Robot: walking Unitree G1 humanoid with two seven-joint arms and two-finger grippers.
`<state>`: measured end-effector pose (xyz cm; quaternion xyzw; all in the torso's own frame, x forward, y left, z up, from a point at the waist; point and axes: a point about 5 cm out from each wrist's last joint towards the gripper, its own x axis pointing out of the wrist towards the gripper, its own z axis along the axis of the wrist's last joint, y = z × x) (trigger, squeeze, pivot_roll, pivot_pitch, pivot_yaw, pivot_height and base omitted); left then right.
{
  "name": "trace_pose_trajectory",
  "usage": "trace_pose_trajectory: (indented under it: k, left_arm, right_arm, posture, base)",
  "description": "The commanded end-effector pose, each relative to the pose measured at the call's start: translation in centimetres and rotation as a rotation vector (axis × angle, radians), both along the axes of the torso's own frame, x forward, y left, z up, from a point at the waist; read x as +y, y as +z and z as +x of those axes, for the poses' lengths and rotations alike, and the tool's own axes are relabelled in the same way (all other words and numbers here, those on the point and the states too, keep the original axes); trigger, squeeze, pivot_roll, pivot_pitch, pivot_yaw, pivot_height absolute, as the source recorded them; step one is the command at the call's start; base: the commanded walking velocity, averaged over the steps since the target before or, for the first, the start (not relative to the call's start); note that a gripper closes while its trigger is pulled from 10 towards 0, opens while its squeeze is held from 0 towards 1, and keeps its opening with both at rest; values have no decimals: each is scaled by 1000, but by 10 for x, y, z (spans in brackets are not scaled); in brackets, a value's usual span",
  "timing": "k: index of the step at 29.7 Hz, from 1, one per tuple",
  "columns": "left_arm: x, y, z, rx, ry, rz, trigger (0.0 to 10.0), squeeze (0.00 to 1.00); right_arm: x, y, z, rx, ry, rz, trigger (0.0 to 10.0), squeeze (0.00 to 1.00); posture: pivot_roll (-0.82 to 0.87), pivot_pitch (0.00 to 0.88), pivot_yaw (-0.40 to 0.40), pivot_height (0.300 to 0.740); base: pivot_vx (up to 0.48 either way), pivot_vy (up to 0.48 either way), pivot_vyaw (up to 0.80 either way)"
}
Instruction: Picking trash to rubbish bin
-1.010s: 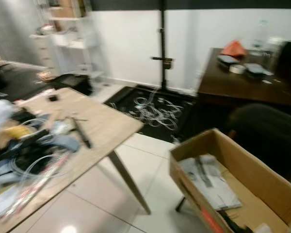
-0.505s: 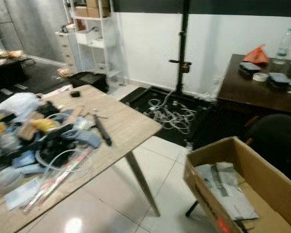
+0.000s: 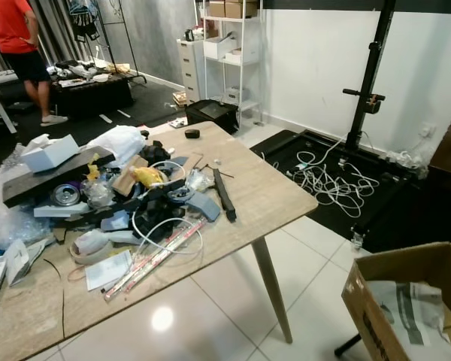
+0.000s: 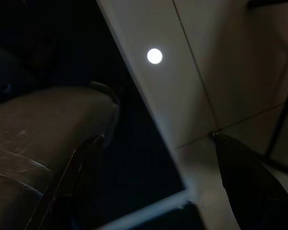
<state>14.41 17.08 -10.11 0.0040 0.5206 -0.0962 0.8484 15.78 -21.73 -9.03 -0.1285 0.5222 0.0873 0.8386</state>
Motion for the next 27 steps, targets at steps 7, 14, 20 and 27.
trace_pose_trajectory:
  k: [7, 14, 20, 27]
  left_arm:
    - [5, -4, -11, 42, 5, 16, 10000, 0]
    - [5, -4, -12, 44, 2, 20, 10000, 0]
    - [5, -4, -12, 47, 1, 21, 10000, 0]
    - [5, -4, -13, 50, -3, 22, 10000, 0]
  right_arm:
    - [8, -1, 0, -3, 2, 22, 10000, 0]
    - [8, -2, -1, 0, 3, 22, 10000, 0]
    - [9, -2, -1, 0, 4, 25, 10000, 0]
    - [8, -2, 0, 1, 10, 25, 10000, 0]
  posture:
    - [-116, 71, 31, 740]
    - [-116, 71, 32, 740]
    - [-114, 71, 31, 740]
    - [-113, 69, 29, 740]
  base:
    - [0, 0, 656]
    - [0, 0, 656]
    - [0, 0, 656]
    - [0, 0, 656]
